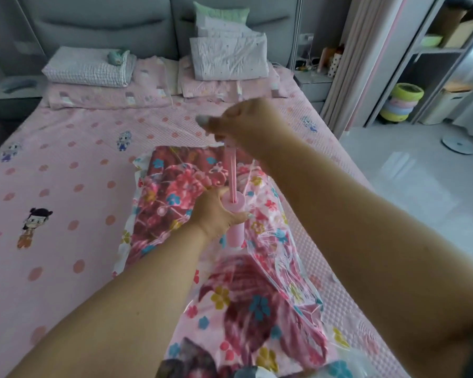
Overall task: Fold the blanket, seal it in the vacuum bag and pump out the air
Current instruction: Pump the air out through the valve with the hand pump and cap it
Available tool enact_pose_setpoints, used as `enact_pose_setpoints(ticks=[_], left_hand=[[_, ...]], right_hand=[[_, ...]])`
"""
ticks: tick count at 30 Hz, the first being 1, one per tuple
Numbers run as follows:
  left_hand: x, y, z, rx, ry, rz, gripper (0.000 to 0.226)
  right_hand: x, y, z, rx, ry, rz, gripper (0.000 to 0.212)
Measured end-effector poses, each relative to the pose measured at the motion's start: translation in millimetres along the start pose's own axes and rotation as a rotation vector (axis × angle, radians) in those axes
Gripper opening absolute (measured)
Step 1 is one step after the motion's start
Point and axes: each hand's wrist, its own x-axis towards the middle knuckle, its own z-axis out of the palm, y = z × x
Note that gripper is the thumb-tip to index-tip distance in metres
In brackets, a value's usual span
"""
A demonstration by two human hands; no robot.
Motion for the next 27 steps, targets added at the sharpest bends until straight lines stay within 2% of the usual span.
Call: enact_pose_setpoints(ticks=[2, 4, 5, 6, 8, 9, 10, 11, 13, 14, 15, 19, 20, 22, 25, 27], left_hand=[[0, -2, 0, -0.001, -0.001, 0.010, 0.036], [-4, -2, 0, -0.018, 0.001, 0.015, 0.035], [-3, -1, -1, -0.006, 0.002, 0.015, 0.036], [-3, -1, -2, 0.003, -0.003, 0.012, 0.037], [-1, 0, -2, -0.008, -0.009, 0.006, 0.038], [0, 2, -2, -0.010, -0.011, 0.007, 0.038], [0, 3, -2, -0.007, -0.019, 0.009, 0.038], [-1, 2, -1, -0.001, -0.028, 0.013, 0.037], [-4, -1, 0, -0.009, -0.034, 0.017, 0.036], [-5, -2, 0, -0.022, -0.027, 0.018, 0.034], [-5, -2, 0, -0.019, -0.008, 0.021, 0.033], [-1, -2, 0, -0.024, 0.004, 0.004, 0.036], [0, -3, 1, -0.027, -0.001, 0.004, 0.036], [-1, -4, 0, -0.004, -0.010, 0.018, 0.035], [-3, -8, 2, 0.025, -0.018, 0.038, 0.036], [-1, -5, 0, 0.026, 0.003, 0.031, 0.034]], right_hand=[[-21, 33, 30, -0.192, -0.072, 0.115, 0.038], [-33, 48, 42, -0.207, -0.171, 0.208, 0.031], [-27, 40, 34, -0.119, -0.155, 0.227, 0.026], [-16, 30, 26, -0.032, -0.061, 0.179, 0.022], [5, -1, 1, 0.082, 0.076, 0.027, 0.027], [10, -9, -5, 0.045, 0.096, -0.052, 0.022], [9, -6, -2, -0.099, 0.057, -0.109, 0.016], [4, 14, 10, -0.161, 0.011, -0.055, 0.019], [-26, 44, 38, -0.132, -0.161, 0.248, 0.029], [-33, 54, 45, -0.086, -0.181, 0.343, 0.031], [-30, 55, 46, -0.053, -0.170, 0.355, 0.030], [2, 5, 6, 0.143, 0.062, 0.090, 0.037], [6, 4, 4, 0.180, 0.088, 0.031, 0.033], [-7, 25, 19, 0.065, -0.012, 0.095, 0.026], [-33, 62, 48, -0.093, -0.223, 0.322, 0.030], [-16, 51, 40, 0.007, -0.142, 0.238, 0.032]])
